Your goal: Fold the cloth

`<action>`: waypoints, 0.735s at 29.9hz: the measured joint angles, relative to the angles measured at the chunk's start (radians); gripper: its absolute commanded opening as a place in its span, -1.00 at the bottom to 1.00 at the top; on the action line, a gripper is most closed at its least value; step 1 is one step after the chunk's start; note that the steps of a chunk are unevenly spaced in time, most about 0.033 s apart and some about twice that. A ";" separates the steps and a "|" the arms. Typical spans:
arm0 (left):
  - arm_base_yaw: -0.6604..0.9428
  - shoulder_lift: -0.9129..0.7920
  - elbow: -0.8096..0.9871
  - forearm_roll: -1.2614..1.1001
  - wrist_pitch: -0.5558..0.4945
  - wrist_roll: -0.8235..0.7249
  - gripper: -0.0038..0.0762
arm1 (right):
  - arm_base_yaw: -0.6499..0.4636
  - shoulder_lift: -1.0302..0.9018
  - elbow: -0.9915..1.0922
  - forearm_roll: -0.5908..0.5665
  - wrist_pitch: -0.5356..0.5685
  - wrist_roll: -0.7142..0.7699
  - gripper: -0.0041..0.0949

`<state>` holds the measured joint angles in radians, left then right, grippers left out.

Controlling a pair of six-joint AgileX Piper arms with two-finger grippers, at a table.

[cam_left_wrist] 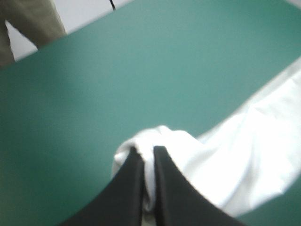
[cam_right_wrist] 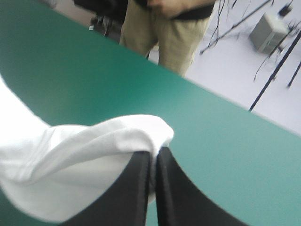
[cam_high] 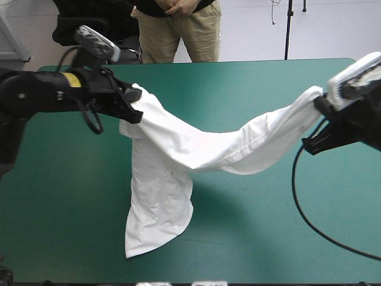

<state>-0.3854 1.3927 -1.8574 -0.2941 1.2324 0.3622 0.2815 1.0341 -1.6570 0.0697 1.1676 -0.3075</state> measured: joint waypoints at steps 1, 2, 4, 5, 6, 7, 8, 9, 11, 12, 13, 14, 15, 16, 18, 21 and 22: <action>0.000 0.030 0.035 0.002 0.000 0.004 -0.95 | 0.000 0.010 0.050 0.000 -0.016 0.007 -0.94; 0.000 0.063 0.067 0.005 -0.003 0.007 -0.95 | 0.000 0.025 0.110 -0.004 -0.043 0.013 -0.94; 0.000 0.135 0.114 0.006 -0.024 0.019 -0.95 | 0.000 0.057 0.219 -0.017 -0.114 0.023 -0.94; 0.000 0.175 0.132 0.006 -0.047 0.030 -0.95 | 0.000 0.078 0.267 -0.027 -0.157 0.032 -0.94; 0.000 0.209 0.141 0.006 -0.068 0.037 -0.95 | 0.000 0.103 0.307 -0.042 -0.206 0.042 -0.94; 0.000 0.252 0.146 0.007 -0.099 0.043 -0.95 | 0.000 0.131 0.334 -0.056 -0.246 0.053 -0.94; 0.000 0.294 0.148 0.007 -0.135 0.049 -0.95 | 0.000 0.161 0.359 -0.082 -0.296 0.067 -0.94; 0.000 0.325 0.149 0.006 -0.165 0.056 -0.95 | 0.000 0.194 0.375 -0.110 -0.344 0.083 -0.94; 0.000 0.395 0.149 0.001 -0.242 0.073 -0.95 | -0.001 0.257 0.384 -0.160 -0.429 0.109 -0.94; 0.000 0.424 0.149 0.001 -0.282 0.075 -0.95 | -0.004 0.292 0.383 -0.180 -0.474 0.120 -0.94; 0.000 0.448 0.149 0.000 -0.320 0.079 -0.95 | -0.011 0.320 0.380 -0.190 -0.507 0.131 -0.94; 0.000 0.469 0.149 -0.001 -0.356 0.081 -0.95 | -0.020 0.355 0.374 -0.196 -0.541 0.140 -0.94; 0.000 0.484 0.149 -0.002 -0.381 0.082 -0.95 | -0.032 0.390 0.367 -0.198 -0.567 0.145 -0.94; 0.000 0.501 0.149 -0.002 -0.417 0.083 -0.94 | -0.046 0.424 0.359 -0.198 -0.584 0.150 -0.94; 0.000 0.518 0.149 -0.003 -0.458 0.084 -0.89 | -0.074 0.490 0.345 -0.198 -0.612 0.162 -0.94; 0.000 0.533 0.149 -0.005 -0.518 0.084 -0.48 | -0.119 0.572 0.323 -0.199 -0.632 0.187 -0.93; 0.000 0.536 0.149 -0.006 -0.532 0.084 -0.29 | -0.134 0.597 0.315 -0.196 -0.634 0.192 -0.89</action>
<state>-0.3854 1.9289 -1.7082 -0.3006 0.7000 0.4467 0.1474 1.6315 -1.3420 -0.1264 0.5336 -0.1152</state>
